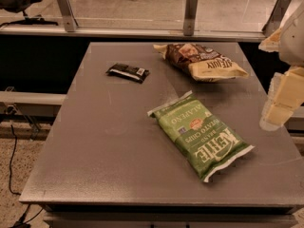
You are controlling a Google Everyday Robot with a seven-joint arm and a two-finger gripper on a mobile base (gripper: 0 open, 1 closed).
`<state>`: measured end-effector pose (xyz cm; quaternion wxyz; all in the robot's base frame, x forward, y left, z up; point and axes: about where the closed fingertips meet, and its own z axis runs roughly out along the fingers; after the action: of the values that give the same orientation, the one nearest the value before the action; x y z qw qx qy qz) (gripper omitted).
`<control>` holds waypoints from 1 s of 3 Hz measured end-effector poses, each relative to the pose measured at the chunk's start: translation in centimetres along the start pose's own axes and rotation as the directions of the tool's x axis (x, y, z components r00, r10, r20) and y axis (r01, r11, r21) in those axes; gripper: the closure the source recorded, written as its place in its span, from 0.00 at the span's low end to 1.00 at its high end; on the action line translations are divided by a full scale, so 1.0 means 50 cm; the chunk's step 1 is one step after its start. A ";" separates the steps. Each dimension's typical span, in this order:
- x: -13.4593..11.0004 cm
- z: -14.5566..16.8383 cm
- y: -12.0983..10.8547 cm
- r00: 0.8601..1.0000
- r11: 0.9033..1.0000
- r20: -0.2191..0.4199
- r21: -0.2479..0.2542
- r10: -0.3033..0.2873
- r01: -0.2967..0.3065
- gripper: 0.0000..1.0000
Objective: Pick green jalapeno chip bag
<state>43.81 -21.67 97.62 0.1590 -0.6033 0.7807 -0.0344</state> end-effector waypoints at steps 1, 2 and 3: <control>-0.001 0.000 0.000 1.000 1.000 0.000 -0.002 0.001 -0.001 0.00; -0.011 0.010 0.000 1.000 0.999 0.000 -0.034 0.014 -0.014 0.00; -0.058 0.048 0.025 0.997 0.993 0.020 -0.095 0.078 -0.076 0.00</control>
Offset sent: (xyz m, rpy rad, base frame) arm 0.0032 0.0109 -0.0127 0.0233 0.1018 -0.0128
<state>44.01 -18.25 95.62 0.1405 -0.5799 0.8023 0.0157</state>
